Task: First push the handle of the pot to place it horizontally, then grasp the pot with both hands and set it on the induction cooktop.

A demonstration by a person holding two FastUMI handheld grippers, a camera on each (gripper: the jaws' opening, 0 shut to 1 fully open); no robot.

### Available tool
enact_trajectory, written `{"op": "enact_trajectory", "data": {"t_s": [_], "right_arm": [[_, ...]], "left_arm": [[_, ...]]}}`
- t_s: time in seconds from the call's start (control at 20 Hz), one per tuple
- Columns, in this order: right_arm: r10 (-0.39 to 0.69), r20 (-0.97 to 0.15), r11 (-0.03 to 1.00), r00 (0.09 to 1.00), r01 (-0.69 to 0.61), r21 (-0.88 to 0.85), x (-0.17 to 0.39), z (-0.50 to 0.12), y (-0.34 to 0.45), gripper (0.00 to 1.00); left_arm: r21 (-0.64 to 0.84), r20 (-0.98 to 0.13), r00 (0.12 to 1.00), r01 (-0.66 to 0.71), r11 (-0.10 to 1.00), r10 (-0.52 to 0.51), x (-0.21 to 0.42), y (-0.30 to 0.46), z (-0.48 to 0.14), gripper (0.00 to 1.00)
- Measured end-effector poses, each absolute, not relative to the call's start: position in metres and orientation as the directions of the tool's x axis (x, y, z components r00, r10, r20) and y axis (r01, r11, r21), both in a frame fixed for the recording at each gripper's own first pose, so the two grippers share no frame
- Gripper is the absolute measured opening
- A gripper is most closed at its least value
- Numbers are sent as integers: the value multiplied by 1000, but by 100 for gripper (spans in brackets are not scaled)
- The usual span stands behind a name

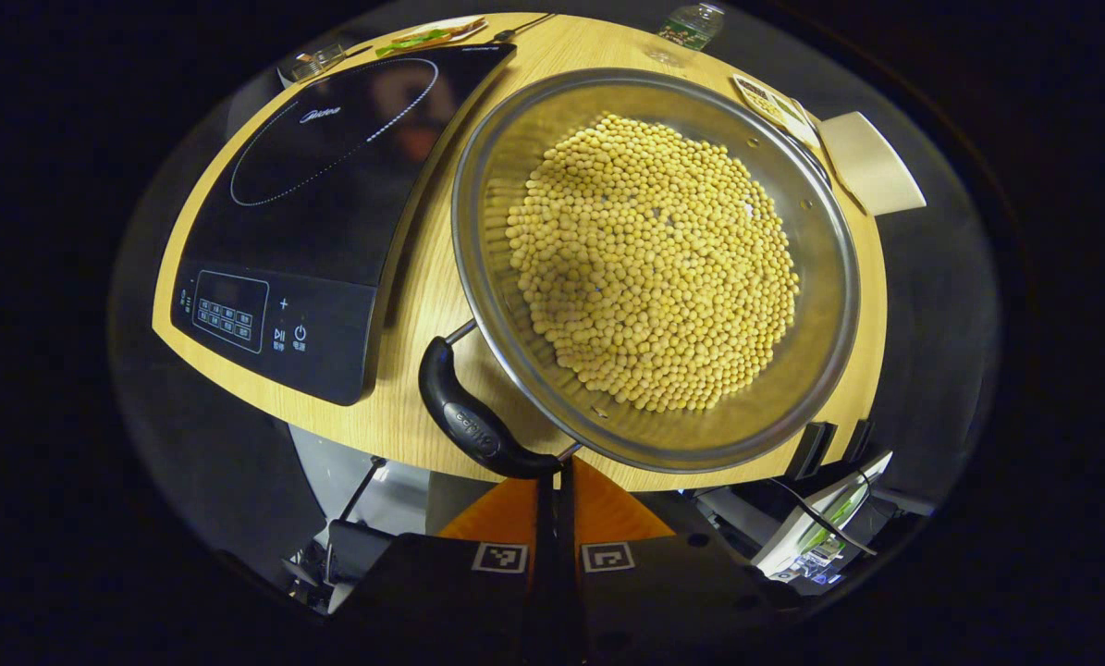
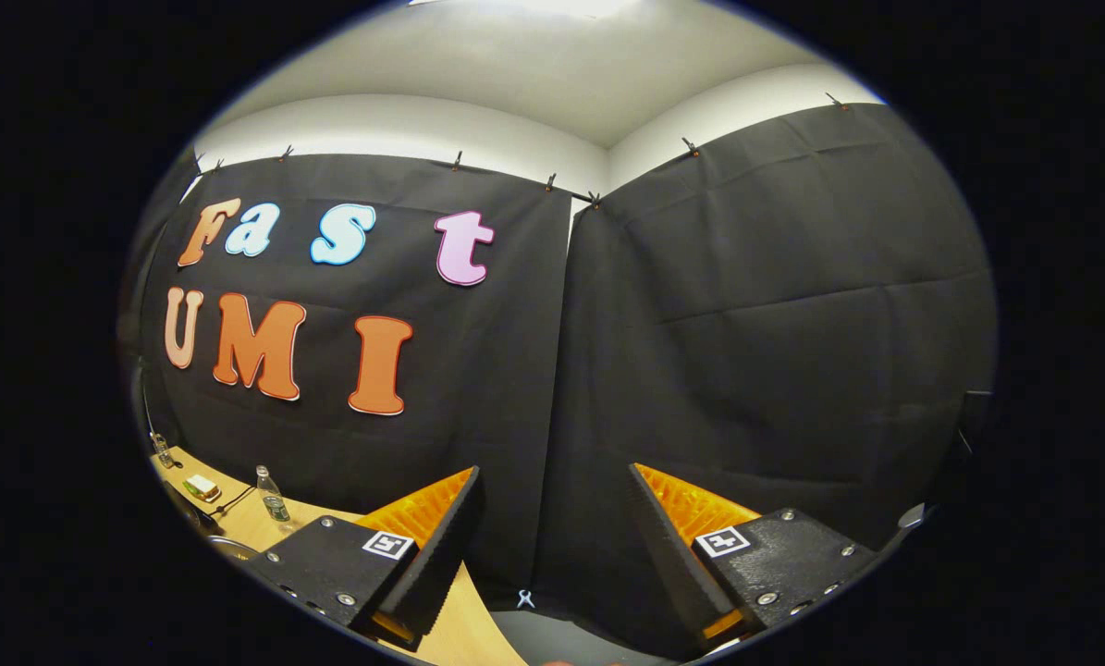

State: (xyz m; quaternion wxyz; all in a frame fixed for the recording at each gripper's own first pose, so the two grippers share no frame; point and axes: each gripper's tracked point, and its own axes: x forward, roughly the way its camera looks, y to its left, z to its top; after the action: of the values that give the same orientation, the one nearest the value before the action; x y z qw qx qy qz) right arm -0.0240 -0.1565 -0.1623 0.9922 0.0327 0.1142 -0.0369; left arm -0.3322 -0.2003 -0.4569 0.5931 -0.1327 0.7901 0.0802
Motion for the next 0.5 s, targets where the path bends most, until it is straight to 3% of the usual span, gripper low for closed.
{"op": "enact_trajectory", "data": {"t_s": [0.25,0.5], "right_arm": [[-63,-241,995,969,81,66,-25,-166,-154,95],[-52,-245,995,968,71,72,-26,-166,-149,95]], "left_arm": [[83,-976,-218,-308,948,14,-317,-170,-458,8],[112,-983,-175,-324,939,57,-302,-152,-461,8]]}}
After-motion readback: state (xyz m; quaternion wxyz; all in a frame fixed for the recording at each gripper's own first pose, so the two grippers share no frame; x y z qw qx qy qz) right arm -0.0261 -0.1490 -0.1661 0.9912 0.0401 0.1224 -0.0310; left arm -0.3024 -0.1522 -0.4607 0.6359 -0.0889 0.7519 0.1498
